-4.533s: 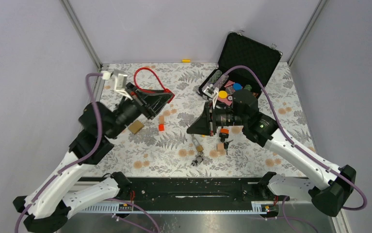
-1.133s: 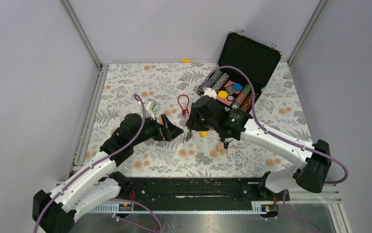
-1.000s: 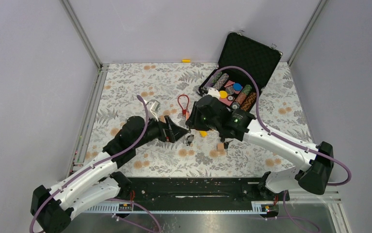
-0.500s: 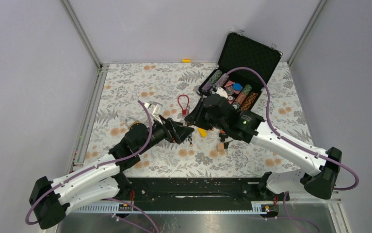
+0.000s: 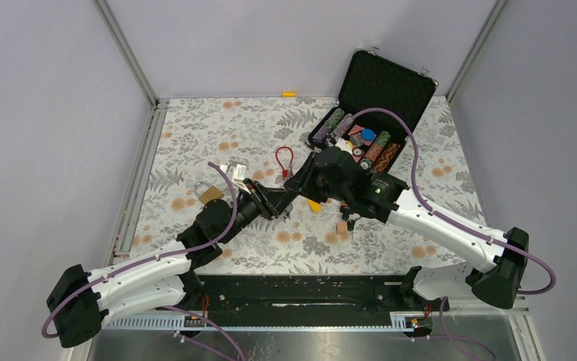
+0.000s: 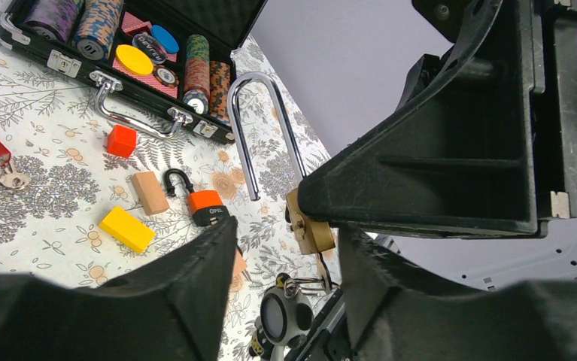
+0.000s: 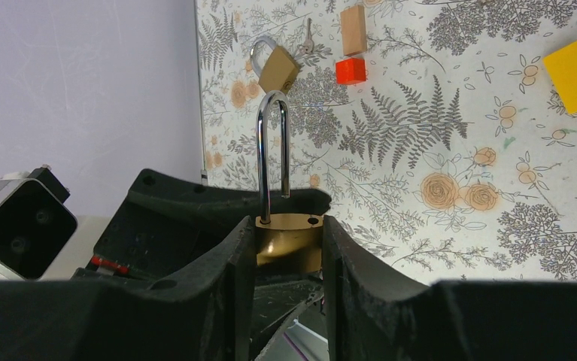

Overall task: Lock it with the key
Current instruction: Lock the lock.

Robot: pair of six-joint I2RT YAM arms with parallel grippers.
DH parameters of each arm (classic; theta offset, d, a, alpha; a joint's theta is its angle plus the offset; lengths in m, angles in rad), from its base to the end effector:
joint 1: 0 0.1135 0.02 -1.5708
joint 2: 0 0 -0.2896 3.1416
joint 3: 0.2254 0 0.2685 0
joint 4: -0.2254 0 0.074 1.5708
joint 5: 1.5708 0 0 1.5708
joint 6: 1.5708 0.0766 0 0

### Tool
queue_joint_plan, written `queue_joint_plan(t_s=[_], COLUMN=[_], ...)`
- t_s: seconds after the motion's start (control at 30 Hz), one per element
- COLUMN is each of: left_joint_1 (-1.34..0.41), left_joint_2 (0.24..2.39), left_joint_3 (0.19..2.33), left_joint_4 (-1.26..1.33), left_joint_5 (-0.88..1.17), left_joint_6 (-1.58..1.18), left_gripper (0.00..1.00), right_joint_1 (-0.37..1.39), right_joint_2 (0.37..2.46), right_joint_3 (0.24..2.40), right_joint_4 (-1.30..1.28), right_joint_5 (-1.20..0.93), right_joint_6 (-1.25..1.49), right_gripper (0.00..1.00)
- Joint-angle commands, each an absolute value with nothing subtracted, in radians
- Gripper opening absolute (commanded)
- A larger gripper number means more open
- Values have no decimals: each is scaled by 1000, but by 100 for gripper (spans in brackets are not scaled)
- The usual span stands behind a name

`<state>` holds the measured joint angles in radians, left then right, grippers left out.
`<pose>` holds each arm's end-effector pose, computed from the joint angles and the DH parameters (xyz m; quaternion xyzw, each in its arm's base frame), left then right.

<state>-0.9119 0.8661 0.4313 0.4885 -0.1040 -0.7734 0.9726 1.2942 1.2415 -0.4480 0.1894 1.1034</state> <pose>0.1563 -0.1888 0.2864 0.0099 0.6879 -0.5172 0.5091 0.2013 0.2698 0.3666 0.1041 0.8514 0.3959 0.3279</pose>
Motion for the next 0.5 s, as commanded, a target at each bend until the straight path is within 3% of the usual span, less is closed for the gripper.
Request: queue_joint_plan(t_s=[0.0,0.1,0.17,0.37,0.47], left_joint_1=[-922,-921,-921,-920,-919], left_joint_2=[869,857,847,812,812], left_joint_3=[430,426,427,496,575], left_joint_4=[616,610,590,467,339], left_joint_5=[-145,-153,-153,-81,-17], left_joint_6=[-785,-780,-770,-683,-620], left_gripper=[27,8,0,0,0], right_joint_1=[977,975,971,916,891], right_joint_2=[1269,1268,1262,1188,1075], right_joint_3=[1231,1222,1213,1148,1041], right_joint_4=[-389,-386,-385,-345,-192], right_joint_5=[167,161,154,99,100], right_joint_6=[1135,1118,1107,998,863], right_gripper=[24,27,32,75,85])
